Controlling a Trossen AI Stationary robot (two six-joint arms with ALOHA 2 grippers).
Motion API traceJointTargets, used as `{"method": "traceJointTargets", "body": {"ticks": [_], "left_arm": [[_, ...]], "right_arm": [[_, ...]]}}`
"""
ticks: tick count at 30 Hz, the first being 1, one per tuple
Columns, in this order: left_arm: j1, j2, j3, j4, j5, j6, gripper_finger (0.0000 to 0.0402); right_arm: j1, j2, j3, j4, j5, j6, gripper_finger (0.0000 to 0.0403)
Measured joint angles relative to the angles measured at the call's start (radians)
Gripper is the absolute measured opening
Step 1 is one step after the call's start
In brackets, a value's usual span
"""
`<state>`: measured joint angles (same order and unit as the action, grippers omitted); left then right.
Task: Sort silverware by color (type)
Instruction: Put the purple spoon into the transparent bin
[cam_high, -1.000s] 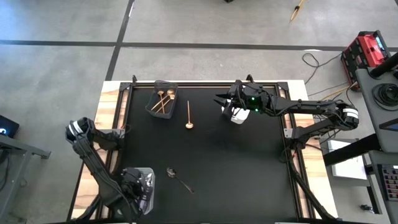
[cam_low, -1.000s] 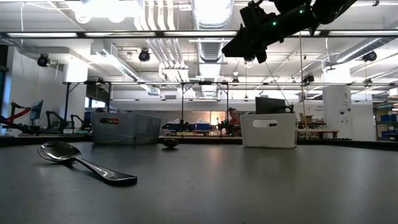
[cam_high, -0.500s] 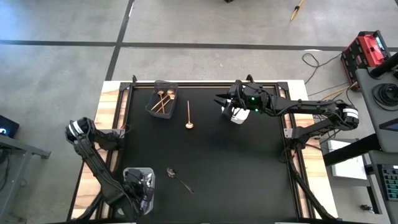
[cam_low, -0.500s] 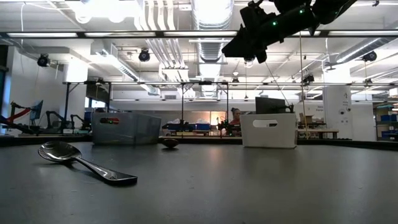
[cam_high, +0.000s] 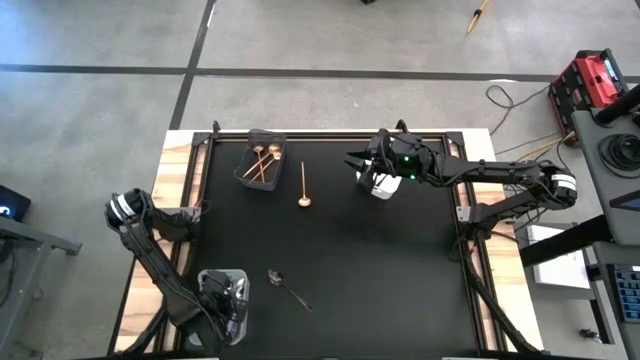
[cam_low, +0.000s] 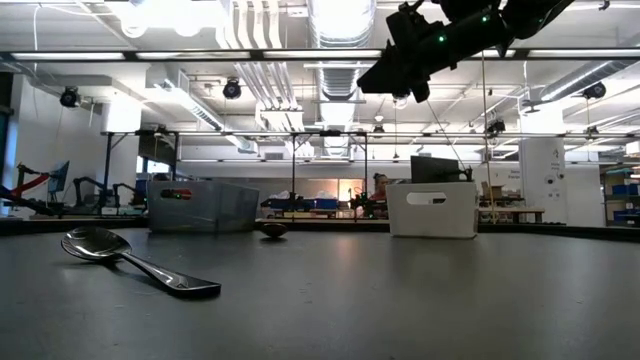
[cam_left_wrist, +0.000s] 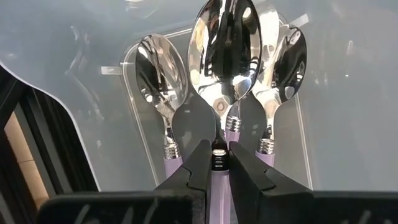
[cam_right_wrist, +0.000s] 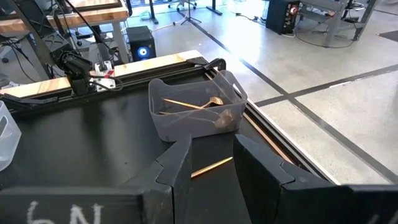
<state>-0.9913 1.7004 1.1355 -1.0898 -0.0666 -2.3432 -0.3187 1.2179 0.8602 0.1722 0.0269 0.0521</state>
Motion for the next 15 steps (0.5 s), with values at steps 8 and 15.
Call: {"method": "traceJointTargets", "body": {"ticks": [8,15], "left_arm": [[0.000,0.006,-0.003,0.006,0.007,0.000,0.0019],[0.000,0.010,-0.005,0.013,0.026,0.002,0.0019]], "right_arm": [[0.000,0.000,0.000,-0.003,0.000,0.000,0.0109],[0.000,0.000,0.000,-0.003,0.000,0.000,0.0109]]}}
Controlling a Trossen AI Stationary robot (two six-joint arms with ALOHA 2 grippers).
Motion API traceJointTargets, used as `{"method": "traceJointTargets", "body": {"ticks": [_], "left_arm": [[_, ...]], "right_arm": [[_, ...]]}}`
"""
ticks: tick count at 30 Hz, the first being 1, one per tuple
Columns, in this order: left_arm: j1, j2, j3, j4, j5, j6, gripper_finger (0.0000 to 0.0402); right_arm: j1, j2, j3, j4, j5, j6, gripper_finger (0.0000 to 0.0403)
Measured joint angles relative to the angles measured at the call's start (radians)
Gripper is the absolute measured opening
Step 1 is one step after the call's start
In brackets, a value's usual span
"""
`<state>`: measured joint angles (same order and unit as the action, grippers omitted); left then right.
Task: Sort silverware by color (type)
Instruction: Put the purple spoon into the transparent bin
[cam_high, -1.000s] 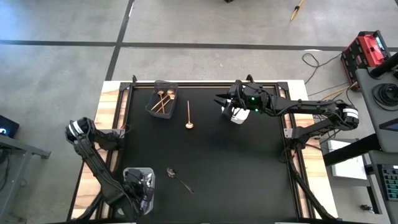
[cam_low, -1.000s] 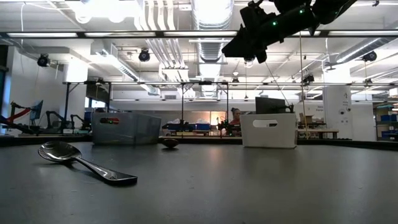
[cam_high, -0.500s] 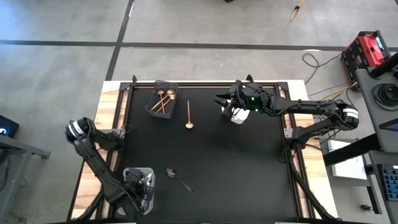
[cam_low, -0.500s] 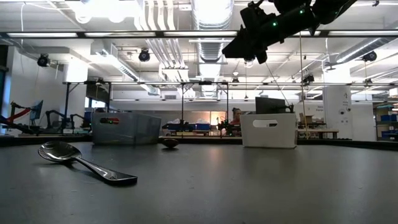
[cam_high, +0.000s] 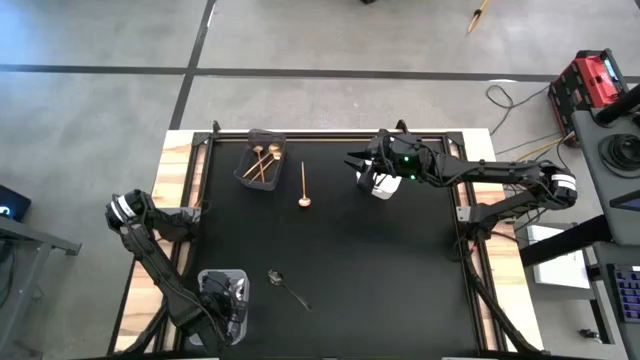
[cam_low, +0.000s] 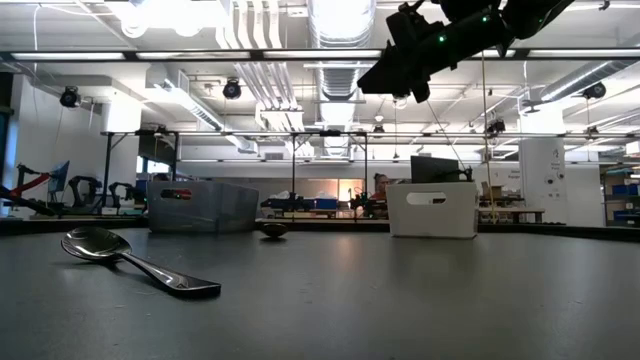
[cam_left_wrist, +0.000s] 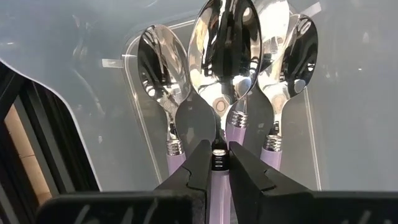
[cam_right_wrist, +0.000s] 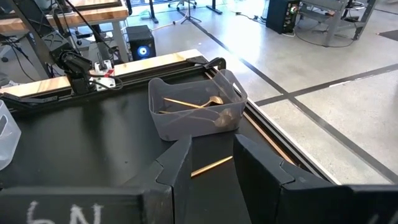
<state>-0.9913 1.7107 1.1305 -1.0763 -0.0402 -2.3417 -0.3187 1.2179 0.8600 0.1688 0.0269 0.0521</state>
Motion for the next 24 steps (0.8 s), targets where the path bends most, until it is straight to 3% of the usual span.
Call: {"method": "traceJointTargets", "body": {"ticks": [24], "left_arm": [[0.001,0.000,-0.007,0.003,0.027,0.010,0.0020]], "right_arm": [[0.000,0.000,0.000,-0.007,0.000,0.000,0.0109]]}}
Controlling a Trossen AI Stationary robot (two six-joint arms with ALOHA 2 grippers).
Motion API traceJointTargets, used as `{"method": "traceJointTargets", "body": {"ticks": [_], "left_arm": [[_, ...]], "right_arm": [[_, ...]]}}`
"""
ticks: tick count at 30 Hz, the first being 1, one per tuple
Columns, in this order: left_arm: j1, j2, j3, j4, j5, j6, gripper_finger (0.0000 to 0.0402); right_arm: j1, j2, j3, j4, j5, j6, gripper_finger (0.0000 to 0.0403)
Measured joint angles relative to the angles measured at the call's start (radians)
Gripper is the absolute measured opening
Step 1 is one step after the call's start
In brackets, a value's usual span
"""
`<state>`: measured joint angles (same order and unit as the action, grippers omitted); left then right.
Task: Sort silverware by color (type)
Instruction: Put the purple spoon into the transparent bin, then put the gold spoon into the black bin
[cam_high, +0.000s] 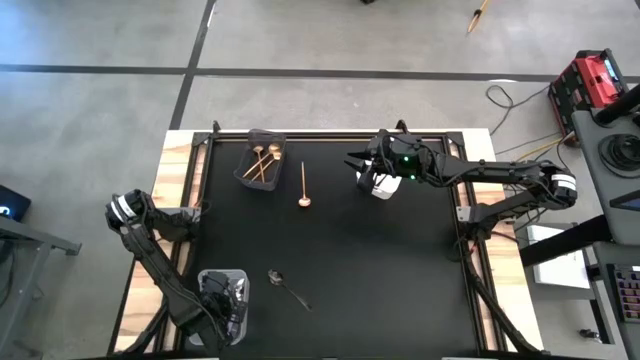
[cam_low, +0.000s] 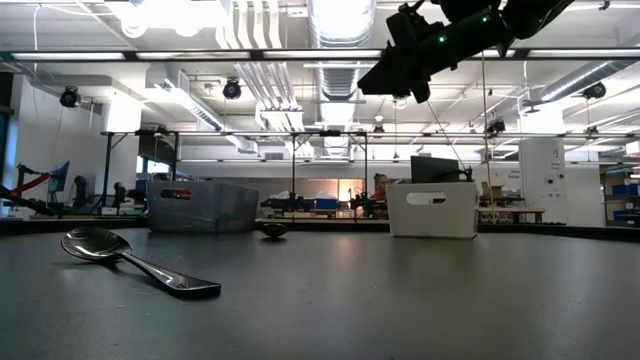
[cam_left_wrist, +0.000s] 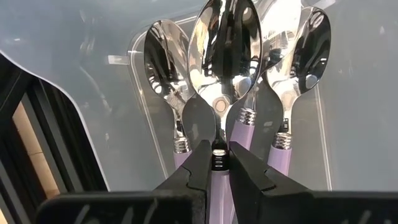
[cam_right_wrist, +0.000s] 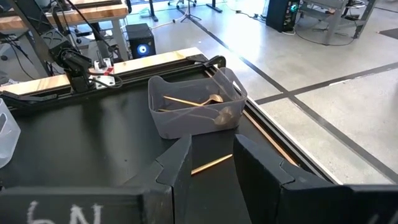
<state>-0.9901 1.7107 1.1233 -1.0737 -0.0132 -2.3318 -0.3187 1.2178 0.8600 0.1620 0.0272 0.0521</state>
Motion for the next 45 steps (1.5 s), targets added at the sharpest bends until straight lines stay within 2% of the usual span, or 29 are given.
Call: {"method": "traceJointTargets", "body": {"ticks": [13,21,26,32,35,37,40,45], "left_arm": [[0.000,0.000,0.000,-0.001,-0.001,-0.006,0.0062],[0.000,0.000,0.011,-0.006,-0.001,0.002,0.0066],[0.000,-0.009,0.069,-0.039,-0.001,0.046,0.0066],[0.013,-0.010,0.183,-0.185,-0.003,0.120,0.0066],[0.046,-0.010,0.244,-0.253,-0.039,0.203,0.0066],[0.074,-0.010,0.274,-0.262,-0.107,0.285,0.0066],[0.131,-0.010,0.302,-0.253,-0.181,0.456,0.0060],[0.222,-0.011,0.296,-0.246,-0.210,0.772,0.0041]], "right_arm": [[0.000,0.000,0.000,-0.001,0.000,0.000,0.0109],[0.000,0.000,0.000,-0.001,0.000,0.000,0.0109],[0.000,0.000,0.000,-0.001,0.000,0.000,0.0109],[0.000,0.000,0.000,-0.001,0.000,0.008,0.0109],[0.000,0.000,0.000,0.000,0.000,0.020,0.0109],[0.000,0.000,0.000,0.000,0.000,0.022,0.0109],[0.000,0.000,0.000,0.000,0.000,0.026,0.0109],[0.000,0.000,0.000,0.000,0.000,0.026,0.0109]]}}
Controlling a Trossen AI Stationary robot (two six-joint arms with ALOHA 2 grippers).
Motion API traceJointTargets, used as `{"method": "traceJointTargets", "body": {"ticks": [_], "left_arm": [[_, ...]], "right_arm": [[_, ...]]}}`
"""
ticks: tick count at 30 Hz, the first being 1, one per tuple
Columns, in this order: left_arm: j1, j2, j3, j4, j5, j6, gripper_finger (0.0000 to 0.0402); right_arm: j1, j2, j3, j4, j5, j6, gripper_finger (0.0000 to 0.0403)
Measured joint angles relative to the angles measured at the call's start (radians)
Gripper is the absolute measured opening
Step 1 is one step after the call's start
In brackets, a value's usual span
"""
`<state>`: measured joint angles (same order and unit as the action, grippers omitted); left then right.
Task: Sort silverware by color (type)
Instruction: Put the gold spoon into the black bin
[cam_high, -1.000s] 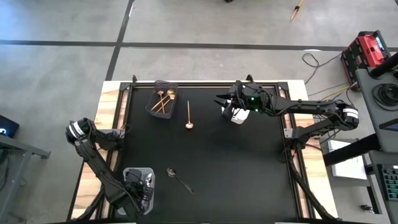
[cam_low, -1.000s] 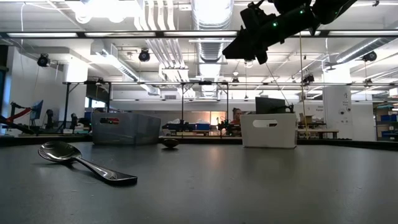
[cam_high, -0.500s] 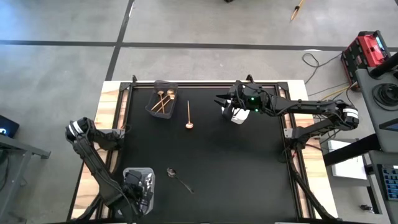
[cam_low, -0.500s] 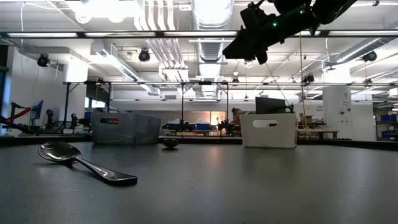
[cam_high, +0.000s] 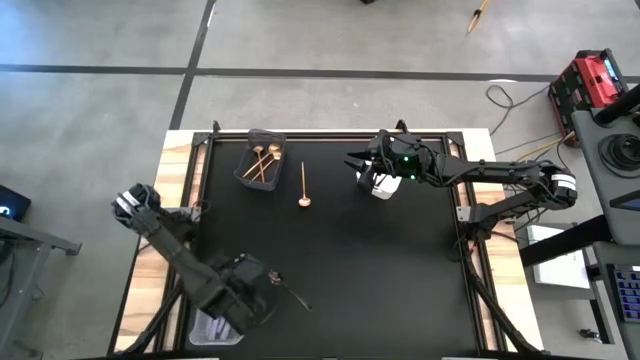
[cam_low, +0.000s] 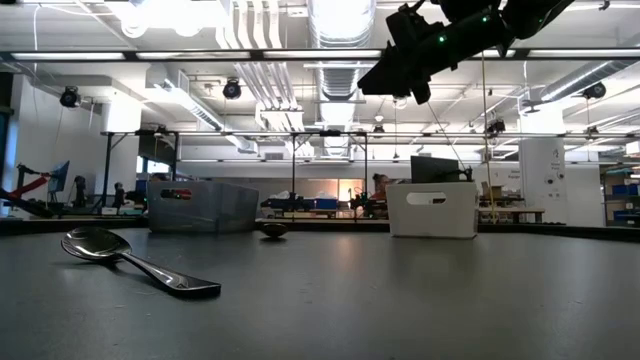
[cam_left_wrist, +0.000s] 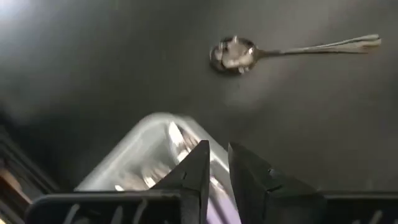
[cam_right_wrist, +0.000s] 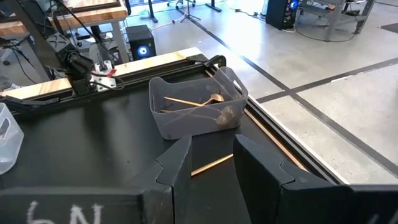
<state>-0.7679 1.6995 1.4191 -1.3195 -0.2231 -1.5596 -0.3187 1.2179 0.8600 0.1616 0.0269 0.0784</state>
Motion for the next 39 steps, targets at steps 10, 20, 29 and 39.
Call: {"method": "traceJointTargets", "body": {"ticks": [10,20,29,39], "left_arm": [[0.134,-0.159,-0.247,0.280,-0.097,0.420,0.0004],[0.142,-0.430,-0.472,0.766,-0.338,1.002,0.0001],[0.193,-0.688,-0.681,1.020,-0.480,1.424,0.0000],[0.218,-0.938,-0.824,1.364,-0.582,1.793,0.0000]], "right_arm": [[0.000,0.000,0.000,0.000,0.000,0.001,0.0109],[0.000,0.000,0.000,0.000,0.000,0.046,0.0109],[0.049,0.000,0.000,0.000,0.000,0.140,0.0109],[0.116,0.106,0.000,0.037,0.034,0.102,0.0109]]}}
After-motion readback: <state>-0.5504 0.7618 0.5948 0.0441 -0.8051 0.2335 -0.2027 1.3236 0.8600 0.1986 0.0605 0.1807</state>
